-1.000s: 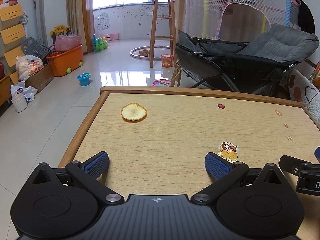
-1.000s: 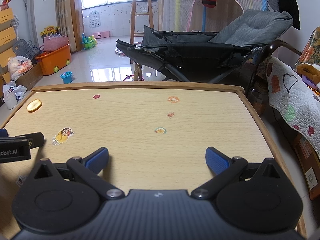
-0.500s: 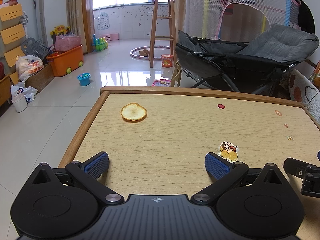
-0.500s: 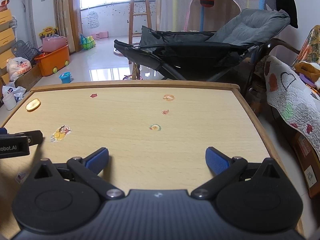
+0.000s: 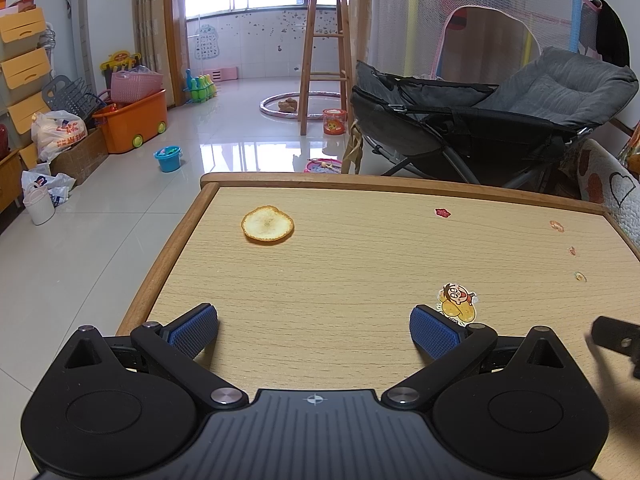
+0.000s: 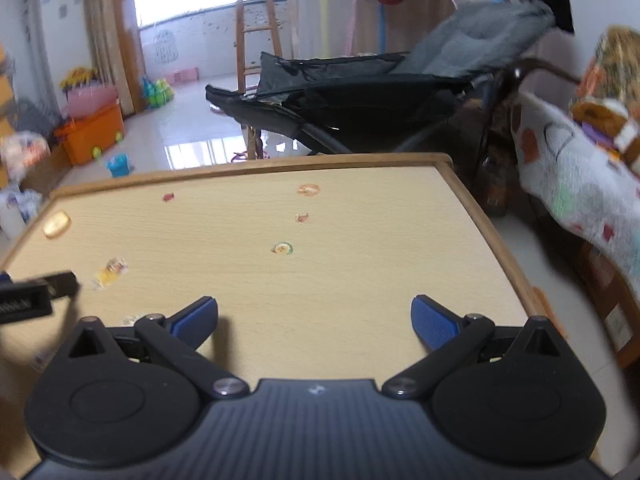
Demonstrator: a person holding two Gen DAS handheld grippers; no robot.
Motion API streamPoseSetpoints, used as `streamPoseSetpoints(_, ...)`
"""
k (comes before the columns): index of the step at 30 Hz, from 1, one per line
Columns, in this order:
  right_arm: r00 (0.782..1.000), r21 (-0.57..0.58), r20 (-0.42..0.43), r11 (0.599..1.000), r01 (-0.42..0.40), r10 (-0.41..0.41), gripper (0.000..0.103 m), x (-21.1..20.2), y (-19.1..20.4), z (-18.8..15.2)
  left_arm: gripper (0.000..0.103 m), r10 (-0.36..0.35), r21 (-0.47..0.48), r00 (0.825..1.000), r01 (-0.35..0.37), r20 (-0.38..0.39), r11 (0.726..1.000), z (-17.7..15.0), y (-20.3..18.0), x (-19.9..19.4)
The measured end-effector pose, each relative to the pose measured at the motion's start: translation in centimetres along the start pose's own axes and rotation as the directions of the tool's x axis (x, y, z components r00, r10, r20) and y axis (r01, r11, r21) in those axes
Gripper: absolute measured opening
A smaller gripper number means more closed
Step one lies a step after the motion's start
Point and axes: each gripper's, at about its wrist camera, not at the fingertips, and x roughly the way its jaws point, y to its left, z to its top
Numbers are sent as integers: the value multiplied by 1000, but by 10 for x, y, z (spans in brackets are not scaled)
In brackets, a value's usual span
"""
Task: Fold clothes
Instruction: 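Swing the right gripper toward the orange wicker basket with floral cloth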
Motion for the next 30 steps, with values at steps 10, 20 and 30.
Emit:
streamPoseSetpoints(10, 999, 35, 39, 999, -12, 10, 103, -51, -25, 11, 103, 0, 1, 1000, 0, 0, 1000, -2, 0, 1)
streamPoseSetpoints(20, 998, 80, 56, 996, 35, -40, 103, -99, -68, 7, 103, -49, 20, 999, 49, -1, 999, -6, 7, -15)
streamPoseSetpoints(30, 990, 168, 85, 981, 97, -112, 103, -140, -100, -8, 103, -166, 23, 986, 166, 13, 986, -4, -19, -80)
